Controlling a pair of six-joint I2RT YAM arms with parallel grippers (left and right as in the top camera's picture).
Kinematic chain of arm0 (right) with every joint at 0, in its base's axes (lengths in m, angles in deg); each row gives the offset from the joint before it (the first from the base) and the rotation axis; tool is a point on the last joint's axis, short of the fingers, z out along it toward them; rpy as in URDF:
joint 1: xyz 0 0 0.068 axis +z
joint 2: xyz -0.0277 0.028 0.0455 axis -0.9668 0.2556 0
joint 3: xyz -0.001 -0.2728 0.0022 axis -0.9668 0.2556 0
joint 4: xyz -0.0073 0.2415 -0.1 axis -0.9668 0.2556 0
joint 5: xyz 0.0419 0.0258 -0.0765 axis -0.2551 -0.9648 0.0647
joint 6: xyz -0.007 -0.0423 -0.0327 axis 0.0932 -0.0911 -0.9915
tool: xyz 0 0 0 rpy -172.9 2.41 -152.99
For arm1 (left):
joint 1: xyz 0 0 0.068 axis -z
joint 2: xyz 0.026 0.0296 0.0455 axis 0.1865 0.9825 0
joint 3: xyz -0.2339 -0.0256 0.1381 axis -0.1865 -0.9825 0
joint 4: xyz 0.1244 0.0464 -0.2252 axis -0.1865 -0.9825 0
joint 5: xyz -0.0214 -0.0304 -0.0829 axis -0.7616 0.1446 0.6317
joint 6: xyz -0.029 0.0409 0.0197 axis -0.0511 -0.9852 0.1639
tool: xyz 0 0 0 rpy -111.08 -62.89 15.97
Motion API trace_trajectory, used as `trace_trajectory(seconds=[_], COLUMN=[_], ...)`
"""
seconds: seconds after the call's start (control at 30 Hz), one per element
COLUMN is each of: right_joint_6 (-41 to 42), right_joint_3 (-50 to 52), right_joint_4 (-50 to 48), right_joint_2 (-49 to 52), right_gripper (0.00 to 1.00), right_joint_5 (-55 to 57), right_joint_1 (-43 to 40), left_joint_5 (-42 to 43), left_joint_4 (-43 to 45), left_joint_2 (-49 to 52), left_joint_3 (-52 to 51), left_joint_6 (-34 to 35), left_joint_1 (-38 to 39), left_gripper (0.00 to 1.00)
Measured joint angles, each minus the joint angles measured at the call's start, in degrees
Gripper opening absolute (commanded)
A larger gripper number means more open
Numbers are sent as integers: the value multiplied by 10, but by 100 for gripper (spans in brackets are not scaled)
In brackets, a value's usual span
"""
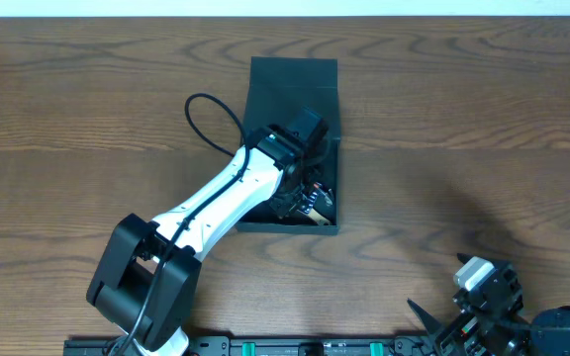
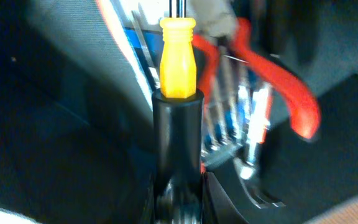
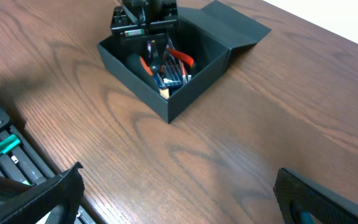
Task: Pack container
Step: 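Carry the screwdriver into the box and open the left gripper, then retract the left gripper and bring both grippers to the box lid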
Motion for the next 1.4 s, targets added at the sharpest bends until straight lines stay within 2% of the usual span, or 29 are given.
trace_trajectory(seconds=[0.2, 0.23, 0.27, 0.4, 0.77, 1.03, 1.13, 1.17, 1.2, 1.23, 1.4], right_joint_6=[0, 0, 0, 0, 0, 0, 0, 0, 0, 0, 0], right_joint_3=[0, 0, 0, 0, 0, 0, 0, 0, 0, 0, 0], right_joint_4=[0, 0, 0, 0, 0, 0, 0, 0, 0, 0, 0], right_joint_2=[0, 0, 0, 0, 0, 0, 0, 0, 0, 0, 0], right_gripper=[99, 99, 99, 99, 99, 99, 99, 99, 99, 99, 99], right_joint_5=[0, 0, 0, 0, 0, 0, 0, 0, 0, 0, 0], right_joint_1=[0, 0, 0, 0, 0, 0, 0, 0, 0, 0, 0], left_joint_5=[0, 0, 0, 1, 0, -7, -19, -22, -26, -30, -35], left_joint_4=[2, 2, 2, 3, 3, 3, 3, 3, 3, 4, 1], left_joint_2=[0, 0, 0, 0, -12, -176, -246, -264, -286, -311, -410], left_joint_3=[-15, -17, -18, -21, -23, -24, -24, -24, -24, -24, -24], left_joint_6=[5, 6, 5, 8, 8, -11, -49, -59, -73, -80, -102], left_joint_1=[-2, -2, -2, -2, -2, -15, -35, -42, -49, -56, -63], left_gripper=[16, 27, 33, 43, 44, 46, 53, 63, 83, 99, 99])
